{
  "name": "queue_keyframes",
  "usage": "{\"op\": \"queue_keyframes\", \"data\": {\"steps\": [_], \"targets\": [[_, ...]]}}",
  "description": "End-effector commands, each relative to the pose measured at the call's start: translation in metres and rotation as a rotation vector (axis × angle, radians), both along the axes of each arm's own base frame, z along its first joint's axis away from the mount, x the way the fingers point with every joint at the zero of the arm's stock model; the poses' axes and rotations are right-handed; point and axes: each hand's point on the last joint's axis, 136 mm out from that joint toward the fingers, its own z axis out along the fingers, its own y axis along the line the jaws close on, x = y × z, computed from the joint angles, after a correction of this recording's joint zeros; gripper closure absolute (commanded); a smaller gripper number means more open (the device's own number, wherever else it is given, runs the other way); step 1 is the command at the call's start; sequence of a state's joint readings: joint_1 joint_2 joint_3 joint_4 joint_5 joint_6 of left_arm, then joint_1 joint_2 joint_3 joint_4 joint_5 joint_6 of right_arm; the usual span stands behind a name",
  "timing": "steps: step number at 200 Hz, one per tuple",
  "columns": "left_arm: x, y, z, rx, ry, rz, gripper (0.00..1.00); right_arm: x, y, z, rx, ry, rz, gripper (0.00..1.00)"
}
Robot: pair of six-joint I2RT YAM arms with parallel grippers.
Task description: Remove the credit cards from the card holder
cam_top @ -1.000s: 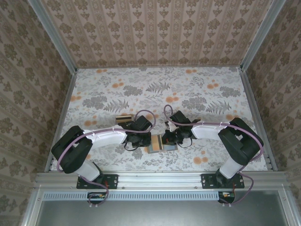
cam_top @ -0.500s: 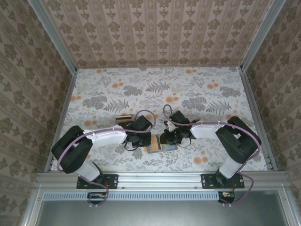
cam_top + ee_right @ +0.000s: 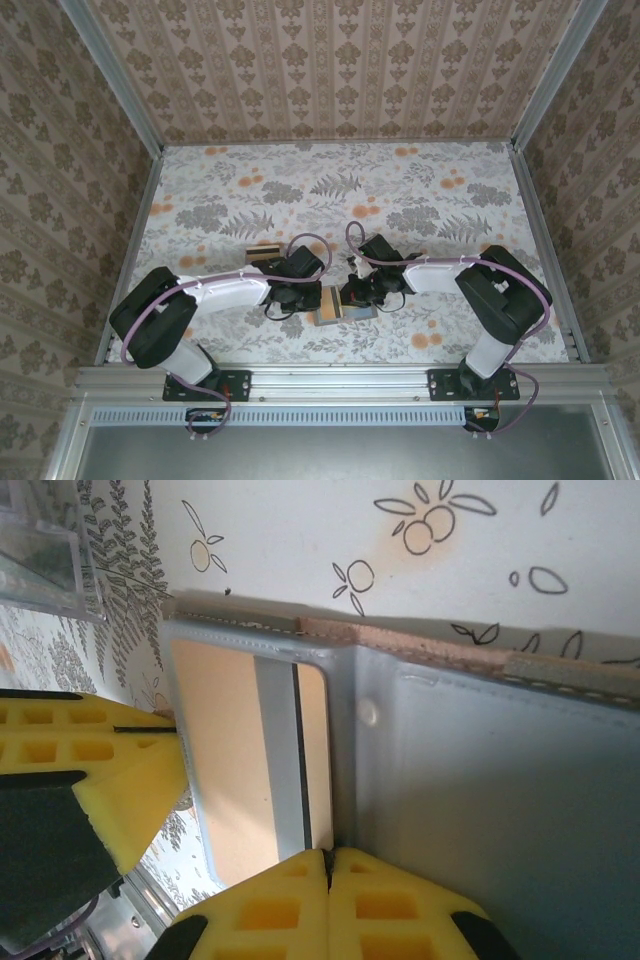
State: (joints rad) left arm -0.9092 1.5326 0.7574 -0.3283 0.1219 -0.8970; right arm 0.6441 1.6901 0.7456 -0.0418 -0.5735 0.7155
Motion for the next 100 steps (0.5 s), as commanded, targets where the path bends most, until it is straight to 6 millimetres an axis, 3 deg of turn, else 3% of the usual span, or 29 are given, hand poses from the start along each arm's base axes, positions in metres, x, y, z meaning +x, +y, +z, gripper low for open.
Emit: {"op": "queue_keyframes", "data": {"steps": [1, 60, 100], "targets": [[-0.016, 0.016, -0.018, 0.089, 0.062, -0.008, 1.0, 0.005, -0.003, 0.004, -0.004, -0.022, -0.019, 1.0], [-0.017, 0.019, -0.019, 0.096, 0.065, -0.007, 1.0, 0.002, -0.027, 0.008, -0.014, -0.025, -0.043, 1.0], [-0.017, 0.018, -0.019, 0.095, 0.064, -0.008, 1.0, -0.001, -0.03, 0.006, -0.003, -0.018, -0.048, 1.0]]}}
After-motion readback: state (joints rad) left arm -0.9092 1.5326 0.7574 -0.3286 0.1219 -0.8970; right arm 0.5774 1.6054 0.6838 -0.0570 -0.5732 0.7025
